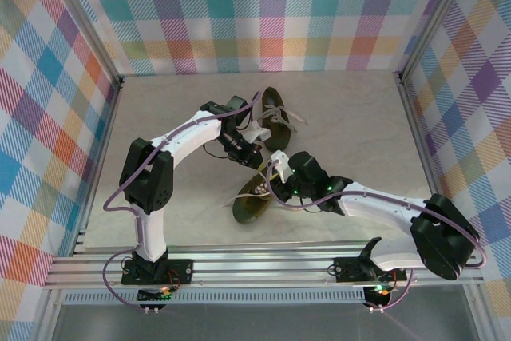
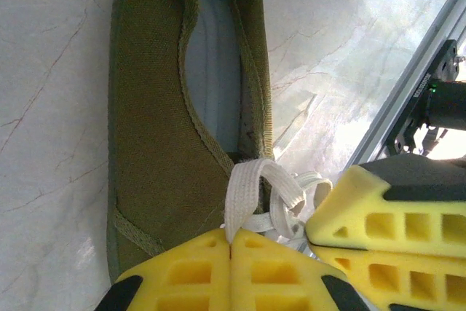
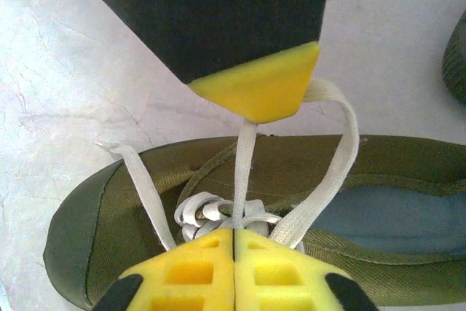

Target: Tie the shoes

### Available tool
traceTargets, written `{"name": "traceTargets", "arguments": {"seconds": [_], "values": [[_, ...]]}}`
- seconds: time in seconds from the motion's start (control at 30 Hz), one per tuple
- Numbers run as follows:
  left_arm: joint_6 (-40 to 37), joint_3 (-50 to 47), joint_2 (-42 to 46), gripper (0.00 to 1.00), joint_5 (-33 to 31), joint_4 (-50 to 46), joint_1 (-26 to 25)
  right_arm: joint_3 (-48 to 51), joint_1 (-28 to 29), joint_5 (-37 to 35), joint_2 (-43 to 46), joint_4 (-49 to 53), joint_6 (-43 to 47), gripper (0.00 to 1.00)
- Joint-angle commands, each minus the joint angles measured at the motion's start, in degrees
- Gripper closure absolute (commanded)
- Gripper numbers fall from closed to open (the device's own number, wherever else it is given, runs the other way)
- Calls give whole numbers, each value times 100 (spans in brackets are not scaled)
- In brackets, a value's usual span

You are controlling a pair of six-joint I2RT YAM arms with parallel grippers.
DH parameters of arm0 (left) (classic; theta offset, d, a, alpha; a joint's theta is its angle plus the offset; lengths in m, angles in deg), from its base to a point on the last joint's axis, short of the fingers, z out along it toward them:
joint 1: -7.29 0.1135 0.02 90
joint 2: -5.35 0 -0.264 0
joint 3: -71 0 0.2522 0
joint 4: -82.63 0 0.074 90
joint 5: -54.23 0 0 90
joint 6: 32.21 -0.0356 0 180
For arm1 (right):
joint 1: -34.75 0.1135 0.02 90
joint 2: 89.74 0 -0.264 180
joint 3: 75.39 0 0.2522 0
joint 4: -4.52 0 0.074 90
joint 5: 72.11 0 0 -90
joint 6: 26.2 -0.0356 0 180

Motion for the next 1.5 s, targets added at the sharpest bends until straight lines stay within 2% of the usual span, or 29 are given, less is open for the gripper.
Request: {"name": "traceTargets", "arguments": {"seconds": [0.0,0.17,0.4,0.6,0.87,1.03,1.23,1.47], "values": [[-109,-6,88,100,5,-61,40,-128,-4,150,-62,331,59,86],[-103,-32,116,100,10,-51,40,-149,-4,43,-47,423,73,73],[-108,-22,105,100,30,-61,40,-202,-4,-16,-255,484,71,69],[-115,-10,114,100,-1,-77,40,-226,4,-120,-265,509,115,80],[-91,-23,123,100,-178,-55,49,-1,5,110,463,621,88,95],[-59,-13,131,100,-223,-44,84,-53,13,358,526,940,147,96],[-65,2,127,100,-164,-53,84,-405,185,653,6,1613,389,95],[-53,-138,245,100,-42,0,76,-687,347,-94,-634,1948,379,93]]}}
